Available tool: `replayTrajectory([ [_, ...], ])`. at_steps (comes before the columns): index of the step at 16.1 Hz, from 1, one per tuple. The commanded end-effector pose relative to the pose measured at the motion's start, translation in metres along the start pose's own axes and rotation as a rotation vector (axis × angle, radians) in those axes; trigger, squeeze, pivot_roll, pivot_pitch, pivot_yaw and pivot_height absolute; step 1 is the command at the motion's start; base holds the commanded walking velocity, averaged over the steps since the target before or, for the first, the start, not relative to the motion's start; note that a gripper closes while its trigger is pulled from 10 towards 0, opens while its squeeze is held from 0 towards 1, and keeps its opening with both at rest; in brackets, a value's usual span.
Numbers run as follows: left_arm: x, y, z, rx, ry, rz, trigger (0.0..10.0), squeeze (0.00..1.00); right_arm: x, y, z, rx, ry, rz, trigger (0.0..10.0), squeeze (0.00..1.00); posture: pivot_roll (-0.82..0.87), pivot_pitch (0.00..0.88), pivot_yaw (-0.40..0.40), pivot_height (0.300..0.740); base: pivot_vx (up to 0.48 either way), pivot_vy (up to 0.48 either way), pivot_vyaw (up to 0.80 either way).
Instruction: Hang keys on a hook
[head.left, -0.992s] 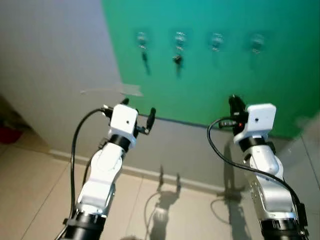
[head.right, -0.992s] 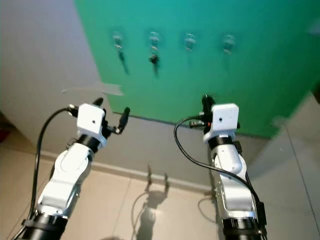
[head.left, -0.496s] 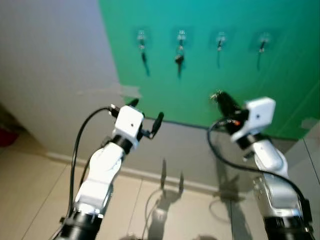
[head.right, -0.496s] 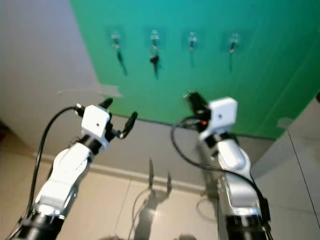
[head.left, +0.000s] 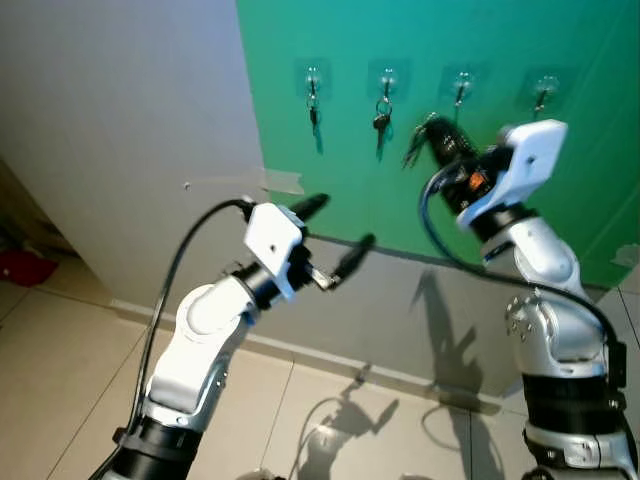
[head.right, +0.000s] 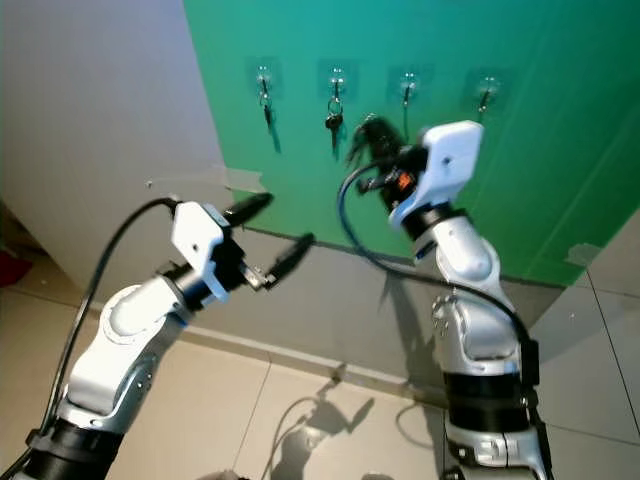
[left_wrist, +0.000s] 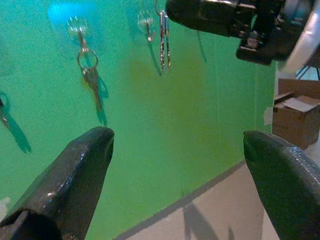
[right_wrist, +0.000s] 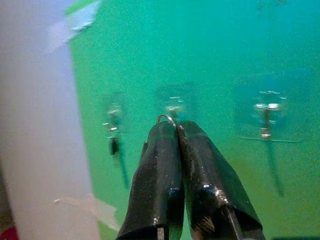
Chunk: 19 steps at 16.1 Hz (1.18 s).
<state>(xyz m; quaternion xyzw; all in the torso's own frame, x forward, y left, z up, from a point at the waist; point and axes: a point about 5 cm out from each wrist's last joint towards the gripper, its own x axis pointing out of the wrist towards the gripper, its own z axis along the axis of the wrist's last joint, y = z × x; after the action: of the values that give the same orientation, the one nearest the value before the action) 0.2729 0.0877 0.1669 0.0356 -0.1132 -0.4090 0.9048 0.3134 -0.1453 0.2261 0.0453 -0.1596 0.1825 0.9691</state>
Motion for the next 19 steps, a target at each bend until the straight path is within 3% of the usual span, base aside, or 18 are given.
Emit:
replayTrajectory([
  [1, 0.001, 0.0, 0.0, 0.006, 0.015, -0.014, 10.0, 0.0, 0.003, -0.003, 0.0, 0.003, 0.011, -0.027, 10.0, 0.0, -0.12, 0.022, 0.061, 0.74, 0.0, 0.0, 0.0],
  [7, 0.003, -0.001, 0.002, -0.004, 0.009, -0.014, 10.0, 0.0, 0.019, -0.01, 0.001, 0.033, -0.018, -0.129, 10.0, 0.0, -0.12, 0.024, 0.059, 0.74, 0.0, 0.0, 0.0],
  [12, 0.004, -0.003, 0.0, -0.005, 0.013, -0.002, 10.0, 0.0, 0.021, -0.016, 0.01, 0.046, -0.069, -0.16, 10.0, 0.0, -0.12, 0.031, 0.057, 0.74, 0.0, 0.0, 0.0],
  [19, 0.004, -0.001, 0.002, -0.008, 0.013, -0.026, 10.0, 0.0, 0.022, -0.028, -0.002, 0.082, 0.02, -0.257, 10.0, 0.0, -0.12, 0.019, 0.062, 0.74, 0.0, 0.0, 0.0],
])
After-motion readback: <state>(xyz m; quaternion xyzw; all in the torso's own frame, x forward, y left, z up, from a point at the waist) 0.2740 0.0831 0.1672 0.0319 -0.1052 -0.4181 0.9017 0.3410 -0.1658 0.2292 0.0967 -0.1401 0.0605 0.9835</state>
